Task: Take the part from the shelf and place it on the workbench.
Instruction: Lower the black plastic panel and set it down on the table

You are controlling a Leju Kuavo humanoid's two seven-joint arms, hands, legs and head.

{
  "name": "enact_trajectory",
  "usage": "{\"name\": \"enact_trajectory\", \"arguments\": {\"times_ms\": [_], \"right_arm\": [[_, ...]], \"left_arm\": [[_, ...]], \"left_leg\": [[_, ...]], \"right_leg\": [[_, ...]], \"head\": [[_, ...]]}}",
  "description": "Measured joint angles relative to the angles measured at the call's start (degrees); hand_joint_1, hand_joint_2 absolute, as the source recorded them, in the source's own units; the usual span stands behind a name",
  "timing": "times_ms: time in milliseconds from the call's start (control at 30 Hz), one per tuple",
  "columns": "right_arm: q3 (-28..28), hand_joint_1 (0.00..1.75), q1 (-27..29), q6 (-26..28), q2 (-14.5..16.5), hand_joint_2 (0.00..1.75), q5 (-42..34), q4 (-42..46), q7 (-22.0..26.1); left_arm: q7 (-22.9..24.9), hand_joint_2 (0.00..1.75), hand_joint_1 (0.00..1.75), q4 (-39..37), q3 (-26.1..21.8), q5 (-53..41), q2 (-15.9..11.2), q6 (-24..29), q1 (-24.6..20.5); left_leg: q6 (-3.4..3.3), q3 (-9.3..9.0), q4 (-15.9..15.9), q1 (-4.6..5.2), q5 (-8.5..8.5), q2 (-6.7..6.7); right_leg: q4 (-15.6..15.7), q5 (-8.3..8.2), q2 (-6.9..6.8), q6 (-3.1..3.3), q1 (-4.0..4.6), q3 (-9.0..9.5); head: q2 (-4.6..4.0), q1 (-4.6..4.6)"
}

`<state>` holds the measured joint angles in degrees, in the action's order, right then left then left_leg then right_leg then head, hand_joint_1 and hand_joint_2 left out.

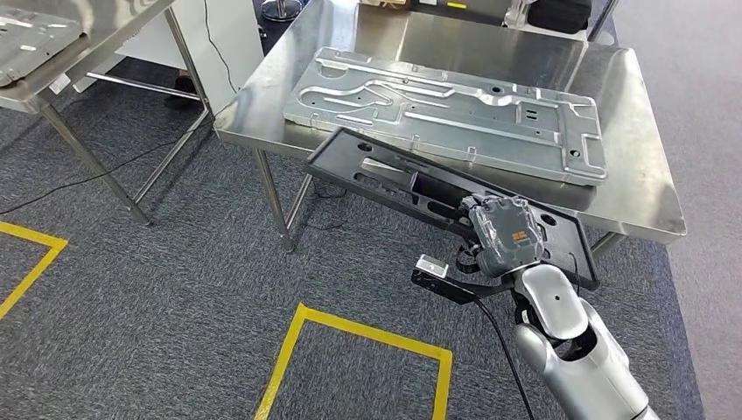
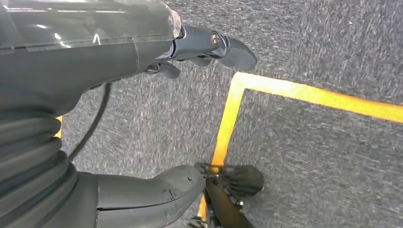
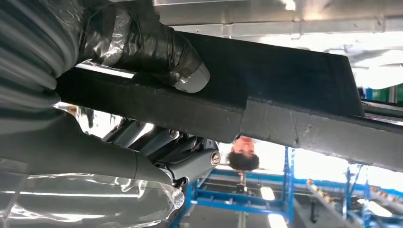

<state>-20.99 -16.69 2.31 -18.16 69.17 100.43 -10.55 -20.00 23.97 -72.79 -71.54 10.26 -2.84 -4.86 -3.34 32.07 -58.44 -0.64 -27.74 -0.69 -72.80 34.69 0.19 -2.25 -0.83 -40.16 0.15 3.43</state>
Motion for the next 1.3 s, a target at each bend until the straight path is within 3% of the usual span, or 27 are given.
{"name": "enact_trajectory", "arguments": {"times_ms": [33, 100, 167, 267, 333, 433, 467, 500, 533, 600, 633, 667, 767, 833, 933, 1000, 1033, 1133, 1167, 1200, 1233, 1300], "right_arm": [[-0.2, 1.75, -0.3, 0.0, -0.5, 1.75, 0.3, -0.5, 0.1], [-0.5, 1.75, -1.1, -0.1, -1.4, 1.75, 0.9, -1.1, 0.4], [-0.7, 1.75, -2.1, -0.1, -2.3, 1.75, 1.6, -1.6, 0.6], [-0.8, 1.75, -3.2, -0.1, -3.8, 1.75, 2.1, -2.1, 0.9], [-0.8, 1.75, -3.9, -0.1, -4.7, 1.75, 2.2, -2.3, 0.9], [-0.8, 1.75, -4.7, -0.2, -5.6, 1.75, 2.2, -2.6, 1.0], [-0.8, 1.75, -4.6, -0.3, -5.9, 1.75, 2.2, -2.7, 1.0], [-0.7, 1.75, -4.6, -0.4, -6.2, 1.75, 2.2, -2.8, 1.1], [-0.7, 1.75, -4.6, -0.6, -6.5, 1.75, 2.2, -3.0, 1.1], [-0.6, 1.75, -4.6, -0.8, -7.0, 1.75, 2.1, -3.2, 1.2], [-0.6, 1.75, -4.6, -0.9, -7.1, 1.75, 2.1, -3.4, 1.2], [-0.5, 1.75, -4.7, -1.0, -7.3, 1.75, 2.0, -3.5, 1.2], [-0.2, 1.75, -4.7, -1.2, -8.0, 1.75, 1.7, -3.7, 1.6], [0.1, 1.75, -4.7, -1.2, -8.4, 1.75, 1.5, -3.8, 1.8], [0.5, 1.75, -4.7, -1.3, -8.8, 1.75, 1.2, -4.1, 1.9], [0.6, 1.75, -4.5, -1.4, -9.0, 1.75, 1.2, -4.3, 1.9], [0.6, 1.75, -4.4, -1.4, -9.0, 1.75, 1.2, -4.4, 1.9], [0.8, 1.75, -4.4, -1.5, -9.2, 1.75, 1.2, -4.4, 1.9], [0.9, 1.75, -4.4, -1.5, -9.2, 1.75, 1.2, -4.5, 1.9], [1.0, 1.75, -4.4, -1.5, -9.4, 1.75, 1.2, -4.5, 1.9], [1.0, 1.75, -4.4, -1.5, -9.4, 1.75, 1.2, -4.5, 1.9], [1.1, 1.75, -4.5, -1.6, -9.6, 1.75, 1.2, -4.5, 1.9]], "left_arm": [[0.1, 1.75, 0.0, -0.1, 0.1, 0.1, 0.0, 0.0, 0.0], [0.1, 1.75, 0.0, -0.2, 0.2, 0.3, 0.0, 0.0, 0.1], [0.2, 1.75, 0.0, -0.5, 0.3, 0.5, 0.0, 0.0, 0.1], [0.2, 1.75, 0.0, -0.6, 0.5, 0.9, -0.1, 0.0, 0.2], [0.1, 1.75, 0.0, -0.7, 0.6, 1.2, -0.2, 0.0, 0.2], [0.1, 1.75, 0.0, -0.8, 0.7, 1.5, -0.3, 0.0, 0.2], [0.1, 1.75, 0.0, -0.8, 0.7, 1.6, -0.4, 0.0, 0.3], [0.1, 1.75, 0.0, -0.8, 0.7, 1.8, -0.4, 0.0, 0.5], [0.1, 1.75, 0.0, -0.8, 0.7, 1.9, -0.4, 0.0, 0.7], [0.1, 1.75, 0.0, -0.8, 0.7, 2.0, -0.6, 0.0, 0.9], [0.1, 1.75, 0.0, -0.8, 0.8, 2.0, -0.7, 0.0, 0.9], [0.1, 1.75, 0.0, -0.8, 0.8, 2.0, -0.7, 0.0, 0.9], [0.1, 1.75, 0.0, -0.8, 1.0, 2.1, -0.7, 0.0, 1.0], [0.0, 1.75, 0.0, -0.8, 1.3, 2.3, -0.7, 0.0, 1.0], [0.0, 1.75, 0.0, -0.8, 1.5, 2.5, -0.8, 0.0, 0.9], [0.0, 1.75, 0.0, -0.8, 1.5, 2.5, -0.8, 0.0, 1.0], [0.0, 1.75, 0.0, -0.8, 1.5, 2.5, -0.8, 0.0, 1.1], [0.0, 1.75, 0.0, -0.9, 1.6, 2.5, -0.6, -0.1, 1.1], [0.0, 1.75, 0.0, -0.9, 1.6, 2.5, -0.5, -0.1, 1.1], [-0.1, 1.75, 0.0, -0.9, 1.6, 2.5, -0.4, -0.1, 1.0], [-0.1, 1.75, 0.0, -1.0, 1.6, 2.5, -0.4, -0.1, 1.0], [-0.1, 1.75, 0.0, -1.0, 1.6, 2.5, -0.5, -0.1, 1.0]], "left_leg": [[0.07, -0.71, 0.0, 0.03, -0.53, -0.09], [0.34, -2.0, 0.1, 0.11, -1.62, -0.16], [0.89, -2.62, 0.4, 0.12, -2.37, -0.18], [2.04, -3.34, -0.2, 0.16, -2.27, -0.05], [2.48, -2.23, -3.6, 0.16, -2.57, 0.12], [2.93, 4.11, -13.4, -0.06, -6.4, 0.29], [3.06, 5.99, -15.3, -0.09, -7.57, 0.31], [3.14, 7.03, -15.4, -0.1, -7.66, 0.32], [3.07, 7.13, -13.5, -0.1, -6.33, 0.34], [2.76, 5.61, -6.3, -0.07, -0.66, 0.37], [2.52, 4.88, -3.3, 0.03, 1.24, 0.39], [2.25, 4.35, -1.5, 0.16, 2.54, 0.39], [1.11, 3.52, -0.6, 0.32, 2.82, 0.33], [0.44, 2.69, -0.3, 0.22, 2.74, 0.33], [-0.13, 1.78, -0.2, 0.27, 1.89, 0.26], [-0.19, 0.86, -0.2, 0.46, 1.0, 0.16], [-0.19, 0.21, -0.2, 0.58, 0.51, 0.12], [-0.05, -1.83, 0.0, 0.96, -1.06, 0.03], [0.2, -2.27, 0.1, 0.97, -1.5, -0.03], [0.52, -2.71, 0.1, 0.95, -1.67, -0.09], [0.96, -3.09, 0.0, 0.95, -1.51, -0.11], [1.65, -3.11, -1.4, 1.06, -1.0, -0.02]], "right_leg": [[2.3, -1.74, -0.02, 0.11, 0.03, 0.07], [9.1, -7.67, -0.1, 0.76, 0.3, 1.48], [13.4, -10.87, -0.2, 1.66, 0.87, 2.48], [14.8, -10.78, -0.07, 2.87, 1.03, 3.85], [15.4, -10.31, -0.08, 3.6, 0.63, 5.38], [15.7, -9.14, -0.12, 4.01, 0.54, 6.87], [15.6, -8.66, -0.07, 3.93, 0.53, 7.39], [15.6, -8.16, 0.0, 3.82, 0.51, 7.99], [15.6, -7.62, 0.07, 3.65, 0.48, 8.68], [15.5, -6.5, 0.11, 3.18, 0.47, 10.11], [15.4, -5.96, 0.15, 2.86, 0.51, 10.6], [15.4, -5.47, 0.18, 2.48, 0.56, 10.88], [14.7, -4.85, 0.24, 1.3, 0.55, 11.19], [11.7, -4.53, 0.15, 0.74, 0.36, 9.91], [1.6, -1.0, 0.07, 0.13, 0.14, 3.17], [-1.3, 0.71, 0.05, 0.15, 0.1, -0.23], [0.0, -0.14, 0.04, 0.35, 0.14, -0.55], [10.1, -8.25, 0.01, 1.96, 0.88, 1.86], [12.5, -10.02, 0.03, 2.54, 1.26, 2.52], [13.8, -10.89, 0.07, 3.05, 1.56, 2.87], [14.1, -10.63, 0.08, 3.37, 1.73, 3.18], [15.4, -10.97, 0.09, 3.89, 1.4, 4.71]], "head": [[0.0, 0.0], [0.0, -0.02], [0.0, 0.02], [0.0, 0.05], [0.0, 0.04], [0.0, 0.01], [0.0, 0.01], [0.0, 0.02], [0.0, 0.01], [0.0, 0.02], [0.0, 0.02], [0.0, 0.03], [0.0, 0.03], [0.0, 0.03], [0.0, 0.04], [0.0, 0.04], [0.0, 0.04], [0.0, 0.03], [0.0, 0.04], [0.0, 0.06], [0.0, 0.09], [0.0, 0.13]]}}
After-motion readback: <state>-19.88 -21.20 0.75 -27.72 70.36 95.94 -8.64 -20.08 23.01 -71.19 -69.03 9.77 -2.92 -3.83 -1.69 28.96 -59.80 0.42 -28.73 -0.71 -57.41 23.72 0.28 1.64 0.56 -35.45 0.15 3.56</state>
